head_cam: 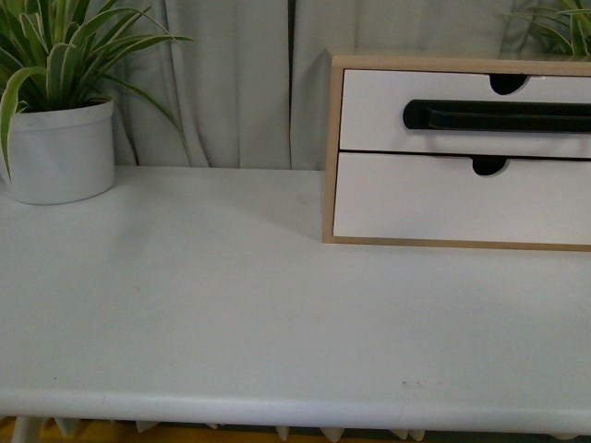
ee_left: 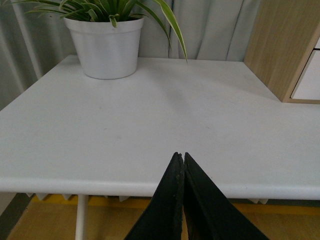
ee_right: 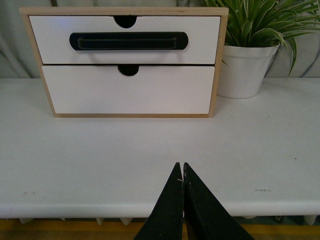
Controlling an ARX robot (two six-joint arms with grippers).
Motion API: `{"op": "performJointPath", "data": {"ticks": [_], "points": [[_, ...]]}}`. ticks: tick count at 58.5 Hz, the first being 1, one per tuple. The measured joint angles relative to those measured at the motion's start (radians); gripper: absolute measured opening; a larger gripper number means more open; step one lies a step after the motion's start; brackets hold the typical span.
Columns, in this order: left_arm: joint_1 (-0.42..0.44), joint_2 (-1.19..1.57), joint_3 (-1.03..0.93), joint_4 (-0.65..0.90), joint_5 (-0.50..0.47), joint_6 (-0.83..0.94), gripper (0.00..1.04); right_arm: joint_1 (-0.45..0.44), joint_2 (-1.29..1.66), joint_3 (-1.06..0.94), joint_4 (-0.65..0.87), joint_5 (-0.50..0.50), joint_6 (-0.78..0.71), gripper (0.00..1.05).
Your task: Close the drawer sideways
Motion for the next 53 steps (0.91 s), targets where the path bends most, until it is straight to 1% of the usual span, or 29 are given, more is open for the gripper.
{"op": "performJointPath", "data": {"ticks": [13,14,16,18,24,28,36,37,40,41,45,53], "points": [[0.000,-0.040,0.000,-0.016,0.000,0.000,0.04,0.000,0.000,0.000,0.000,0.000,0.000,0.01],[0.000,-0.040,0.000,-0.016,0.000,-0.002,0.06,0.000,0.000,0.000,0.000,0.000,0.000,0.05],[0.000,-0.041,0.000,-0.017,0.000,-0.002,0.15,0.000,0.000,0.000,0.000,0.000,0.000,0.12],[0.000,-0.041,0.000,-0.017,0.000,-0.002,0.20,0.000,0.000,0.000,0.000,0.000,0.000,0.19],[0.000,-0.041,0.000,-0.017,0.000,-0.002,0.38,0.000,0.000,0.000,0.000,0.000,0.000,0.35],[0.000,-0.041,0.000,-0.018,0.000,-0.002,0.49,0.000,0.000,0.000,0.000,0.000,0.000,0.48],[0.000,-0.041,0.000,-0.018,0.000,-0.002,0.84,0.000,0.000,0.000,0.000,0.000,0.000,0.81],[0.000,-0.041,0.000,-0.018,0.000,-0.002,0.88,0.000,0.000,0.000,0.000,0.000,0.000,0.86],[0.000,-0.041,0.000,-0.018,0.000,-0.002,0.98,0.000,0.000,0.000,0.000,0.000,0.001,0.97],[0.000,-0.041,0.000,-0.018,0.000,-0.002,1.00,0.000,0.000,0.000,0.000,0.000,0.002,0.97],[0.000,-0.041,0.000,-0.018,0.000,-0.003,0.98,0.000,0.000,0.000,0.000,0.000,0.002,0.95],[0.000,-0.041,0.000,-0.018,0.000,-0.003,0.98,0.000,0.000,0.000,0.000,0.000,0.002,0.95]]}}
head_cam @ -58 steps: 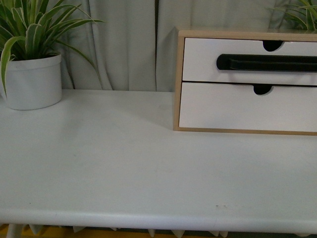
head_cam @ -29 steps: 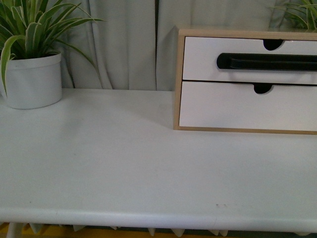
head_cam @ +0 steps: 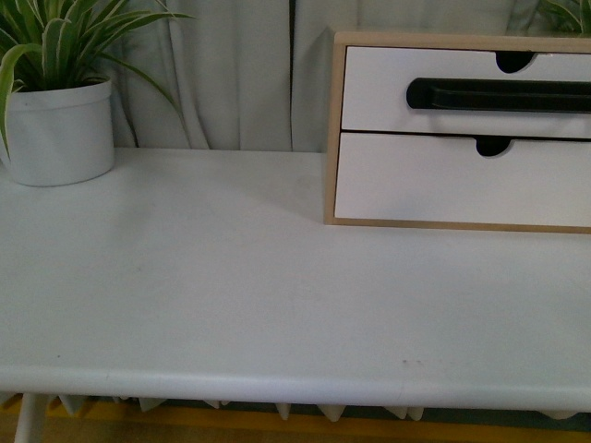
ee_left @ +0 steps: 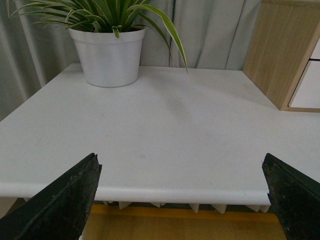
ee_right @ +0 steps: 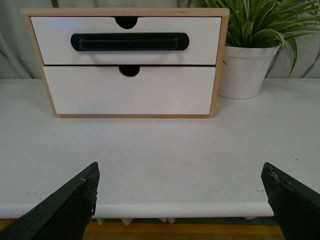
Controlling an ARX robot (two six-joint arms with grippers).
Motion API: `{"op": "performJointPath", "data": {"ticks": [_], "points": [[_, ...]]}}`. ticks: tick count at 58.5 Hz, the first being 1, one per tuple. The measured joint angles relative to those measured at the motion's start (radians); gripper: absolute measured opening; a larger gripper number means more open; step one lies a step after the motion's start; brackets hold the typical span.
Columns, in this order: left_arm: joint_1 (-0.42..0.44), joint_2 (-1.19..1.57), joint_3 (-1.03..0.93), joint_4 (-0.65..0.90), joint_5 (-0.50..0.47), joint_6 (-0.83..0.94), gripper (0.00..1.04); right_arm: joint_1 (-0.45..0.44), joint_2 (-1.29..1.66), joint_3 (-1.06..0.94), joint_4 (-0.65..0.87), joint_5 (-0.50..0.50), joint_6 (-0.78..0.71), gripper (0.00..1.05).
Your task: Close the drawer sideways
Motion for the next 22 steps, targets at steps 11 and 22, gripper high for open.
{"op": "performJointPath", "data": {"ticks": [11,22], "points": [[0.000,0.000,0.000,0.000,0.000,0.000,0.98,0.000,0.000,0.000,0.000,0.000,0.000,0.95],[0.000,0.000,0.000,0.000,0.000,0.000,0.98,0.000,0.000,0.000,0.000,0.000,0.000,0.95]]}}
